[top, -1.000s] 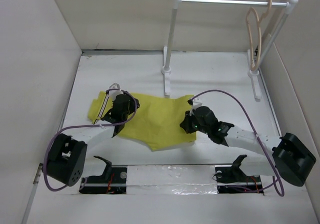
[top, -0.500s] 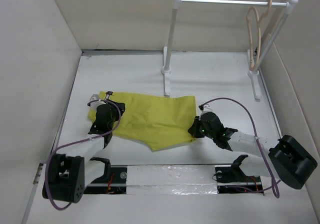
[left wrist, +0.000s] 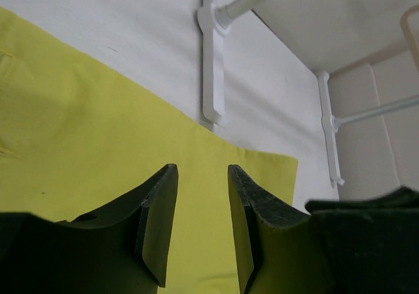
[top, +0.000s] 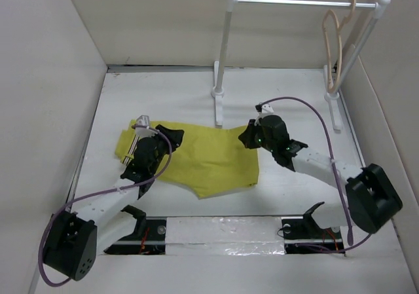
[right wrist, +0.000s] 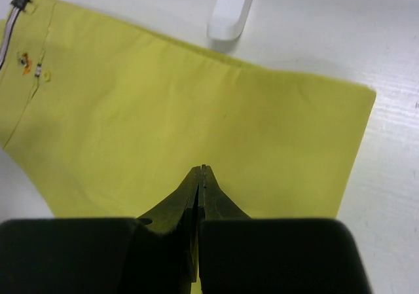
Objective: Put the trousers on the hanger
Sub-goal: Fold the trousers at the center of the board.
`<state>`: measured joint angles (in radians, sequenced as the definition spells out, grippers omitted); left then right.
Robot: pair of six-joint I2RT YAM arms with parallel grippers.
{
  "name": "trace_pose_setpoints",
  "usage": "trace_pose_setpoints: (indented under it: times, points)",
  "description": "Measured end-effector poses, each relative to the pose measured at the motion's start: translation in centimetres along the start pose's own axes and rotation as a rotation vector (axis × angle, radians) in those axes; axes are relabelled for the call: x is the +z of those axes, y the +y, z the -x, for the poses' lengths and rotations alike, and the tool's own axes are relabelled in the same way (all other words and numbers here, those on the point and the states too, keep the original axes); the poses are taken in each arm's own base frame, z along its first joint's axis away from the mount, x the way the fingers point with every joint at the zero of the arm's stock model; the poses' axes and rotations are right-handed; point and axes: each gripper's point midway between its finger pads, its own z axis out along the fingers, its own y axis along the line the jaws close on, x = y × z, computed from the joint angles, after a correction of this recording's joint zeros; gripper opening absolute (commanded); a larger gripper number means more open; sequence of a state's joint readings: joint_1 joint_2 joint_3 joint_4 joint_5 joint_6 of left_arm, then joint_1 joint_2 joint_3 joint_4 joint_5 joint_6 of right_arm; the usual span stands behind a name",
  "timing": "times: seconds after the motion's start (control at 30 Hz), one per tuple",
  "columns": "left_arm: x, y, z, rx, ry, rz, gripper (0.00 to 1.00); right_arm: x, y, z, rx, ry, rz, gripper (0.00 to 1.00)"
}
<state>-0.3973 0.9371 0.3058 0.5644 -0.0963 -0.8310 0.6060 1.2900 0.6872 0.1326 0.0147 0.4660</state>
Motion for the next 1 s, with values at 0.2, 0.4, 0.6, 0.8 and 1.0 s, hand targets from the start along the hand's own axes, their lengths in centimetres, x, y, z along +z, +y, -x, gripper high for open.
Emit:
trace_pose_setpoints:
  times: [0.2,0.4,0.6,0.8,1.0]
  points:
    - [0.4,-3.0,-2.6,0.102,0.073,-0.061,0.33,3.9,-5.4,-1.3,0.037,0.064,-0.107,0.00]
    - [0.9,-5.3,-4.3,0.181,0.109,-0.113,0.33,5.7,-9.5,-2.5,0.096,0.096,-0.165,0.00]
    - [1.2,-8.5,-7.7,0.290,0.167,-0.167,0.34,5.9,-8.6,-2.6,0.094,0.113,-0.118,0.00]
    - [1.6,-11.9,-8.6,0.389,0.141,-0.218,0.21,-0.1,-4.2,7.0,0.023,-0.123,-0.045,0.00]
    - [2.1,-11.7,-9.9,0.462,0.156,-0.220,0.00,-13.1,0.2,22.4,-0.078,-0.579,-0.060,0.00]
